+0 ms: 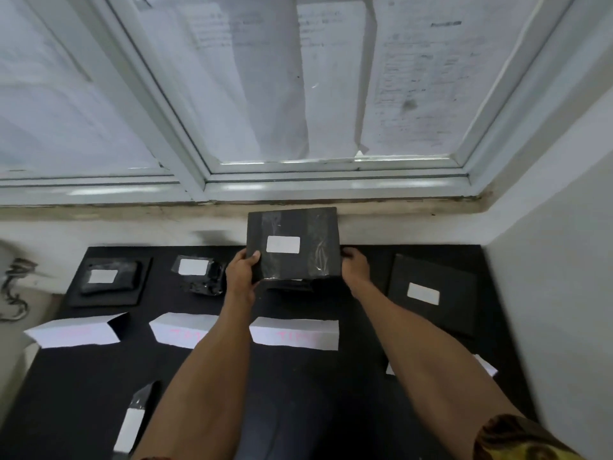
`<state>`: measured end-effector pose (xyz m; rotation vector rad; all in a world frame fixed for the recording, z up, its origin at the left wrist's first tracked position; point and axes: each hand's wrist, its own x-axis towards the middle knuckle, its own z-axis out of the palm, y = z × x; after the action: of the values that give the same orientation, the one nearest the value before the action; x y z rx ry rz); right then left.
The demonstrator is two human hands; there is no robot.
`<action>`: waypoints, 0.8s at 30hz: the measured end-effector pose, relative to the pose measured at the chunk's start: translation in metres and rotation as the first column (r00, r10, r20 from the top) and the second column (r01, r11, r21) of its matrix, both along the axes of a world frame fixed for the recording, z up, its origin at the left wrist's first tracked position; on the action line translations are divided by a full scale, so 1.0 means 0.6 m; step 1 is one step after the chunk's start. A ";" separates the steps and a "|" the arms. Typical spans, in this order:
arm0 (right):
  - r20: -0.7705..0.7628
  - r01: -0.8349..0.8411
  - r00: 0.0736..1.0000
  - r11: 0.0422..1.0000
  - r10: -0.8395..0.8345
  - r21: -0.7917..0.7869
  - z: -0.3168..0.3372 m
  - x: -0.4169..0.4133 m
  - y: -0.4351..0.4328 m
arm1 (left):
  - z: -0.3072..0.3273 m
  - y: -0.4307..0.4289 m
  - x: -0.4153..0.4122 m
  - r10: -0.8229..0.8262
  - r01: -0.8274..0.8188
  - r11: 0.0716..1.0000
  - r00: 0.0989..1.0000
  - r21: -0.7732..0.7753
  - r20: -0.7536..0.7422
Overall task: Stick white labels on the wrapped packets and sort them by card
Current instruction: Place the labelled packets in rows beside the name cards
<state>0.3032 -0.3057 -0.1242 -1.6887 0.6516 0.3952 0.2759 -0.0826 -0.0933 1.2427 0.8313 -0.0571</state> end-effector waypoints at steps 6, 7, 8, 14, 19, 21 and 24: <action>0.168 -0.421 0.850 0.835 0.500 -0.354 -0.033 -0.014 0.039 | -0.011 0.051 0.021 0.064 -0.064 0.998 0.998 0.010 -0.002; 0.160 -0.456 0.828 0.812 0.537 -0.364 -0.032 -0.017 0.047 | -0.012 0.054 0.025 0.083 -0.083 0.997 0.997 0.004 0.008; 0.129 -0.495 0.814 0.792 0.567 -0.357 -0.032 -0.019 0.056 | -0.012 0.056 0.029 0.092 -0.092 0.996 0.996 0.005 0.013; -0.111 -0.668 0.696 0.583 0.709 -0.463 -0.059 -0.018 0.108 | -0.016 0.072 0.036 0.097 -0.097 0.995 0.995 -0.001 0.016; -0.050 -0.610 0.713 0.583 0.699 -0.537 -0.061 -0.020 0.108 | -0.017 0.080 0.042 0.096 -0.097 0.995 0.995 0.013 0.016; -0.011 -0.597 0.709 0.592 0.705 -0.541 -0.059 -0.024 0.101 | -0.019 0.082 0.044 0.092 -0.093 0.996 0.996 0.014 0.013; 0.036 -0.568 0.729 0.633 0.684 -0.526 -0.058 -0.029 0.095 | -0.025 0.083 0.044 0.089 -0.089 0.996 0.996 0.007 0.004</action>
<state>0.2860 -0.2488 -0.1590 -2.4054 -0.0798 0.5437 0.3023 -0.0327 -0.1081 1.2109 0.8832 0.0198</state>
